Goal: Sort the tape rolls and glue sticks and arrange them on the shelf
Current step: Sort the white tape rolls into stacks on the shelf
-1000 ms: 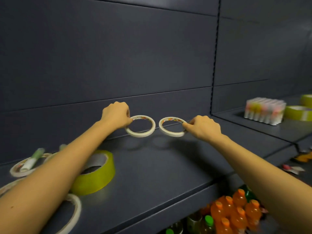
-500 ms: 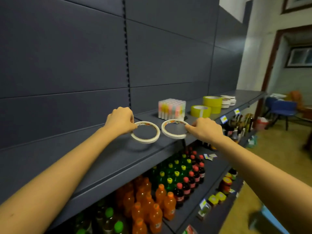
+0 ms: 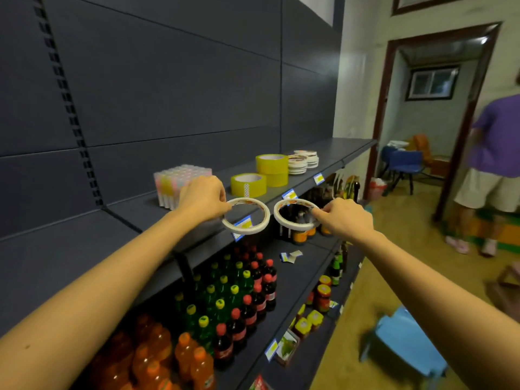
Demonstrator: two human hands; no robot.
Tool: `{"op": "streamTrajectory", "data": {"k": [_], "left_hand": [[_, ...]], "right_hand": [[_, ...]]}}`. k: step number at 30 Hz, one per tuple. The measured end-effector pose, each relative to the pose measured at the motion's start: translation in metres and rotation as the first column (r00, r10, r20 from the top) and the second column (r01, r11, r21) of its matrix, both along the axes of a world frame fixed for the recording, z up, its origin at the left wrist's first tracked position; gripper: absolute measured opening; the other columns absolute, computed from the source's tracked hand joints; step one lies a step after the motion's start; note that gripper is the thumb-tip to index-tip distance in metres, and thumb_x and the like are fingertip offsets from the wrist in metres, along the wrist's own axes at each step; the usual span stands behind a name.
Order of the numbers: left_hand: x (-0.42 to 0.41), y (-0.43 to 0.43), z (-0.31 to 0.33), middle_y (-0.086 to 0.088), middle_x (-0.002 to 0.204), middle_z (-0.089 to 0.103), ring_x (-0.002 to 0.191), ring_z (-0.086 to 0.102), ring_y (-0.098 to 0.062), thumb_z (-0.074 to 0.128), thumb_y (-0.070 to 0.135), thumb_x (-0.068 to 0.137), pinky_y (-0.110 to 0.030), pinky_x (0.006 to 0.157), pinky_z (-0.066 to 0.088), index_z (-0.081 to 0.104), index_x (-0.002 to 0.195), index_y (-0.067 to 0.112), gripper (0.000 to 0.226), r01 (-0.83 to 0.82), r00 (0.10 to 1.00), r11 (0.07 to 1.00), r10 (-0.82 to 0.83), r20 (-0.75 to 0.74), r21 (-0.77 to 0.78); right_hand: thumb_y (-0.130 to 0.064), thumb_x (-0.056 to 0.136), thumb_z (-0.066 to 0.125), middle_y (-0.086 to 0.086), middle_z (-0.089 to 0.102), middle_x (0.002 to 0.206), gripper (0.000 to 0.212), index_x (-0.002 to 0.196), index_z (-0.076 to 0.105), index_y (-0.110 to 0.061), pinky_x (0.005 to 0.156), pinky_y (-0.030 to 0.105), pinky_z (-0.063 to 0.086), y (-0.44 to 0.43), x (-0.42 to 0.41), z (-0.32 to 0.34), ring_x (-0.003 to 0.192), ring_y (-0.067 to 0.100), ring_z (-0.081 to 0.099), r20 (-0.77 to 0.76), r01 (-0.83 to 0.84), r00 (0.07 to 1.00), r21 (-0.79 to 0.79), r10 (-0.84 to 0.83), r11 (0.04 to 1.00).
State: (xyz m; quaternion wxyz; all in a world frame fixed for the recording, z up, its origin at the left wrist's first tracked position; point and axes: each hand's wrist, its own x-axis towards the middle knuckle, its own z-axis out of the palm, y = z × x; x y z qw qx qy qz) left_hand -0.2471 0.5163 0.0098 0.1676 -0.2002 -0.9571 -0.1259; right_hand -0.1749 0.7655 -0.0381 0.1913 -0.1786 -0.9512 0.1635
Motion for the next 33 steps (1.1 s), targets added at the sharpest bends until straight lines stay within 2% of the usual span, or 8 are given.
{"op": "streamTrajectory", "data": {"k": [4,8,13,16,21,26,30,33], "left_hand": [[-0.038,0.051,-0.002,-0.012,0.083,0.071,0.085,0.064,-0.030,0.068,0.025,0.078,-0.035,0.068,0.048,0.072,0.074,0.013,0.014,0.037,0.999,0.999,-0.037,0.006,0.024],[-0.080,0.103,0.000,-0.007,0.081,0.069,0.087,0.063,-0.029,0.069,0.028,0.076,-0.032,0.066,0.044,0.073,0.075,0.017,0.012,0.024,1.000,0.998,-0.024,0.002,0.050],[-0.130,0.162,0.006,-0.006,0.080,0.070,0.081,0.060,-0.024,0.068,0.026,0.077,-0.031,0.064,0.045,0.072,0.069,0.019,0.011,0.032,0.999,0.994,-0.035,0.024,0.106],[-0.157,0.193,0.011,-0.008,0.080,0.070,0.085,0.063,-0.027,0.069,0.022,0.075,-0.037,0.071,0.054,0.073,0.070,0.018,0.008,0.047,0.998,0.990,-0.052,0.037,0.133],[-0.192,0.232,0.017,-0.005,0.080,0.067,0.082,0.060,-0.024,0.069,0.026,0.079,-0.035,0.070,0.051,0.074,0.076,0.017,0.010,0.037,0.999,0.993,-0.037,-0.002,0.116],[-0.226,0.267,0.022,0.002,0.074,0.062,0.079,0.058,-0.020,0.067,0.033,0.081,-0.030,0.065,0.043,0.071,0.076,0.022,0.013,-0.066,0.992,0.994,0.075,-0.103,0.088],[-0.255,0.293,0.024,0.000,0.074,0.064,0.082,0.062,-0.023,0.068,0.031,0.080,-0.033,0.071,0.051,0.067,0.069,0.024,0.013,-0.198,0.973,0.976,0.207,-0.100,0.095],[-0.274,0.312,0.029,-0.002,0.076,0.067,0.082,0.063,-0.023,0.069,0.030,0.079,-0.031,0.069,0.049,0.066,0.067,0.024,0.014,-0.312,0.946,0.945,0.319,-0.058,0.100]], "right_hand": [[-0.049,0.087,0.049,0.000,0.051,0.056,0.047,0.074,0.073,-0.012,0.049,0.024,0.035,0.047,-0.030,0.000,0.054,0.019,0.050,0.023,0.042,0.999,0.065,-0.044,0.997],[-0.048,0.086,0.049,0.001,0.051,0.057,0.046,0.058,0.061,-0.014,0.050,0.024,0.036,0.098,-0.067,0.008,0.051,0.017,0.045,0.001,0.083,0.996,0.129,-0.084,0.988],[-0.052,0.088,0.045,0.005,0.066,0.075,0.047,0.090,0.075,-0.016,0.066,0.030,0.047,0.161,-0.121,0.018,0.070,0.023,0.059,0.017,0.075,0.997,0.119,-0.078,0.990],[-0.051,0.089,0.044,0.006,0.069,0.082,0.046,0.093,0.074,-0.017,0.065,0.030,0.047,0.193,-0.151,0.013,0.073,0.024,0.060,0.015,0.069,0.997,0.133,-0.072,0.989],[-0.055,0.090,0.044,0.005,0.062,0.070,0.054,0.082,0.074,-0.011,0.058,0.029,0.043,0.240,-0.198,0.014,0.065,0.023,0.056,0.012,0.032,0.999,0.127,-0.034,0.991],[-0.055,0.090,0.044,0.006,0.062,0.069,0.053,0.073,0.071,-0.013,0.051,0.026,0.038,0.287,-0.259,0.025,0.065,0.023,0.057,-0.018,-0.055,0.998,0.134,0.058,0.989],[-0.054,0.090,0.044,0.006,0.062,0.072,0.050,0.071,0.070,-0.016,0.060,0.029,0.040,0.318,-0.307,0.034,0.070,0.026,0.057,-0.031,-0.164,0.985,0.111,0.168,0.980],[-0.053,0.090,0.044,0.005,0.060,0.073,0.047,0.074,0.070,-0.018,0.061,0.029,0.038,0.338,-0.339,0.042,0.071,0.025,0.055,-0.024,-0.246,0.968,0.113,0.250,0.963]]}}
